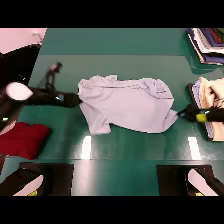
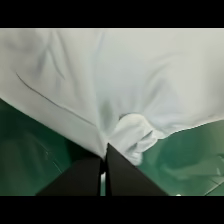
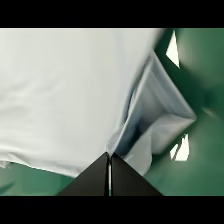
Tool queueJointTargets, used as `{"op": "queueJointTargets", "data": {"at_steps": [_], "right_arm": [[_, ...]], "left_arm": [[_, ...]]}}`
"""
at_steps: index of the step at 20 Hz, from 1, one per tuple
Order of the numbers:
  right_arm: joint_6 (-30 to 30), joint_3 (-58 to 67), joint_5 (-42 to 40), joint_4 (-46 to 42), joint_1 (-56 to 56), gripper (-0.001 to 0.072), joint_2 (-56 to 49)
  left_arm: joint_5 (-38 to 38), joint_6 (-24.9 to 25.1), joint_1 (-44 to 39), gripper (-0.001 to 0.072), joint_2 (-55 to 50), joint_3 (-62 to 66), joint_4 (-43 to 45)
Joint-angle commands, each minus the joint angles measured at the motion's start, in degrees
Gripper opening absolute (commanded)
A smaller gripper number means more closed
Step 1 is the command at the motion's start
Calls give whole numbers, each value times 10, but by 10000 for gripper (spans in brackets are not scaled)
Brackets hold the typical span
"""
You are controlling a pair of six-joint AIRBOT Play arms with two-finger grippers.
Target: Fold the shirts.
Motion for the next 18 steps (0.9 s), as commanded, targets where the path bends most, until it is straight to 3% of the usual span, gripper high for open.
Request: {"op": "queueJointTargets", "data": {"at_steps": [1,5,11,14,18], "right_arm": [[-2,144,51,0,-35,12,81],[-1,338,51,0,-85,12,136],[0,544,56,0,-131,11,142],[13,617,77,-1,-133,11,113],[49,705,122,2,-133,11,36]], "left_arm": [[-41,-36,0,20,75,134,105],[-47,-62,0,20,121,346,161],[-70,-66,0,19,124,598,167],[-81,-76,0,19,124,629,187],[-211,-85,0,20,71,610,270]]}}
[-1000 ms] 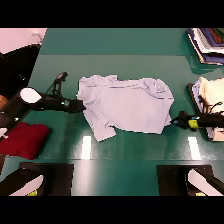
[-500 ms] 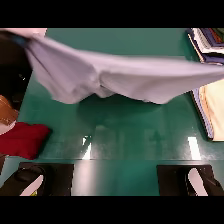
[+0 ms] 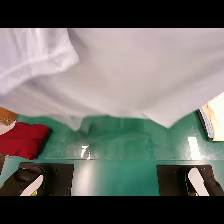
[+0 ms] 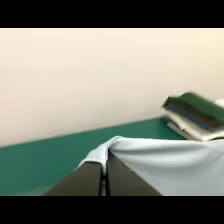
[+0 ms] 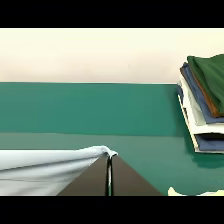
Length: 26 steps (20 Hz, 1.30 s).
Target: Fold the shirts.
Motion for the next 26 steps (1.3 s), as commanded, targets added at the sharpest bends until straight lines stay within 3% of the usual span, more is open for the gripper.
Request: {"op": "queueJointTargets", "data": {"at_steps": [1,5,10,15,19,22,26], "right_arm": [[38,75,50,0,-2,10,-70],[56,28,99,-6,59,11,-175],[74,-112,93,-186,213,11,-327],[73,-131,-29,-189,248,11,-469],[73,-131,-140,-169,247,11,-491],[56,-131,-169,-169,247,10,-474],[38,-143,-87,-186,261,10,-446]], "left_arm": [[-94,-7,0,20,-47,-21,60],[-69,-7,0,21,-144,-161,56],[8,-6,0,20,-315,-259,59],[179,-6,3,20,-440,-254,59],[277,-6,30,20,-455,-254,54],[250,-2,51,20,-455,-248,39],[101,16,59,20,-450,-244,28]]}}
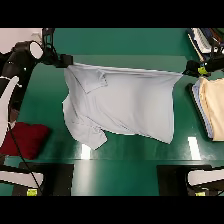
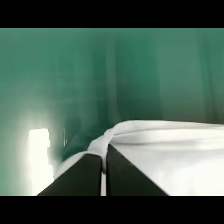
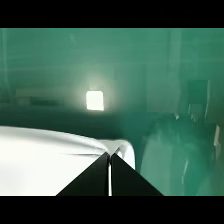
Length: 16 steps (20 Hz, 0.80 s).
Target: Fold the shirts.
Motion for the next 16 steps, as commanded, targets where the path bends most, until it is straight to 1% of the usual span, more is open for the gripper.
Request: {"op": "queueJointTargets", "data": {"at_steps": [1,3,7,9,10,11,12,13,16], "right_arm": [[-12,-32,38,-19,17,11,26],[-12,-98,31,-23,31,10,56],[-11,-225,-14,-23,54,11,99],[-11,-262,-27,-8,59,13,107],[-11,-271,-29,-1,59,13,107],[-11,-271,-24,-1,59,19,107],[-11,-270,-23,2,57,143,109],[-11,-266,-18,12,53,279,115],[-11,-261,26,22,29,284,153]], "left_arm": [[-139,29,8,20,0,-5,-9],[-182,34,8,20,0,-34,-10],[-158,33,8,21,-1,-115,-11],[-153,17,8,24,-1,-134,-9],[-152,14,8,140,-1,-135,-9],[-152,14,8,386,0,-135,-11],[-159,14,8,423,2,-135,-12],[-171,14,8,428,9,-135,-12],[-212,21,8,427,54,-138,7]]}}
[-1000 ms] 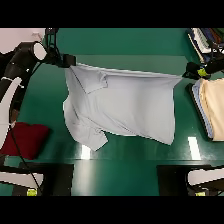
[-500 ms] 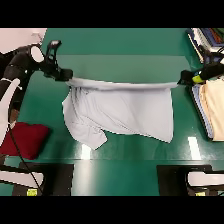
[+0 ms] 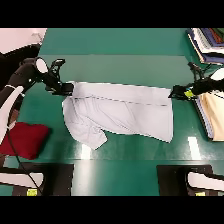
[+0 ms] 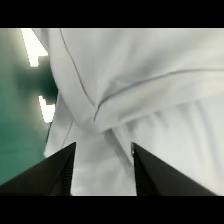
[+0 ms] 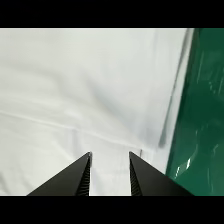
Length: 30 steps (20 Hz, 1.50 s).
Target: Fold the shirts.
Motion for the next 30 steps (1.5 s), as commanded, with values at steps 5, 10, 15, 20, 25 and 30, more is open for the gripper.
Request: {"op": "queueJointTargets", "data": {"at_steps": [5,10,15,20,25,30], "right_arm": [[-1,-74,53,28,-59,284,145],[-1,-142,28,34,-49,284,224],[-1,-150,30,35,-46,284,236],[-1,-150,33,49,-46,285,236],[-1,-150,37,49,-46,284,236],[0,-150,44,49,-46,284,236]], "left_arm": [[-63,-5,0,428,163,-141,13],[-14,-48,0,429,300,-367,-73],[69,-50,0,429,322,-457,-147],[119,-49,0,428,322,-474,-171],[113,-48,0,426,322,-475,-171],[110,-48,0,166,322,-477,-172]]}}
